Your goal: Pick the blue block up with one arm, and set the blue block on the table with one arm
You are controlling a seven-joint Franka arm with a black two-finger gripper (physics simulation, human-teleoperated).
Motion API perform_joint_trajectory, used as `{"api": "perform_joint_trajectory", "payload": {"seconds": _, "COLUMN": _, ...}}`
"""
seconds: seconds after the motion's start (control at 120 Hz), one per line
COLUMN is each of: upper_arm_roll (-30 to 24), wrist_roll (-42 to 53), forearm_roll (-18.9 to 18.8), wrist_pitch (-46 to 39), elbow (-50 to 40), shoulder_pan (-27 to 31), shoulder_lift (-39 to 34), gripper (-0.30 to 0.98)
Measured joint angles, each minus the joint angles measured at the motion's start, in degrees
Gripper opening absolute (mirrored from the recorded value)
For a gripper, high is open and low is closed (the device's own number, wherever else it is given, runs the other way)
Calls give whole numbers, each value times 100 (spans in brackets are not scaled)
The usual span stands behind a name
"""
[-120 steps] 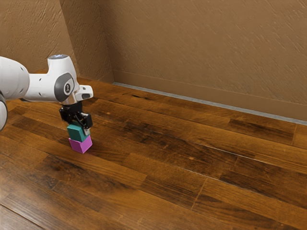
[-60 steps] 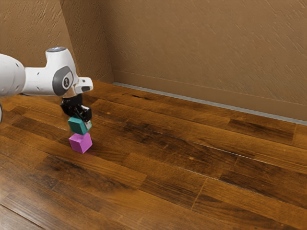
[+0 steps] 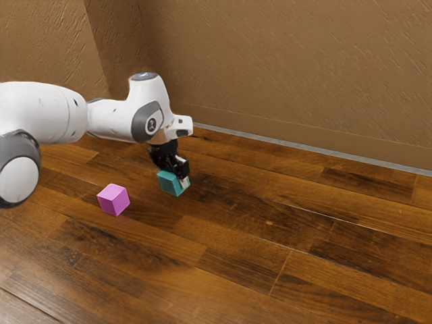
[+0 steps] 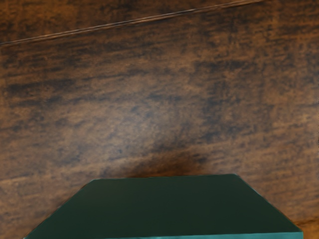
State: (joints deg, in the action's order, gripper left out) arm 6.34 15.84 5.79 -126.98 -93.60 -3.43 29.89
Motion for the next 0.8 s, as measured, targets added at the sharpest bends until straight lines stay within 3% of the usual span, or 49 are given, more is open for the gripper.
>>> {"api": "perform_joint_trajectory", "payload": {"seconds": 0.208, "upper_arm_roll": -53, "wrist_roll": -98, "forearm_roll": -5, "wrist_pitch": -60, "elbow": 81, "shoulder_pan": -4, "shoulder_lift": 192, "gripper": 36}}
{"api": "perform_joint_trajectory", "payload": {"seconds": 0.475, "upper_arm_roll": -54, "wrist_roll": -98, "forearm_roll": 47, "wrist_pitch": -70, "elbow": 76, "shoulder_pan": -13, "shoulder_lift": 165, "gripper": 55}}
{"api": "perform_joint_trajectory", "payload": {"seconds": 0.8, "upper_arm_roll": -14, "wrist_roll": -83, "forearm_roll": 13, "wrist_pitch": 344, "elbow": -93, "shoulder_pan": 36, "shoulder_lift": -878, "gripper": 64}}
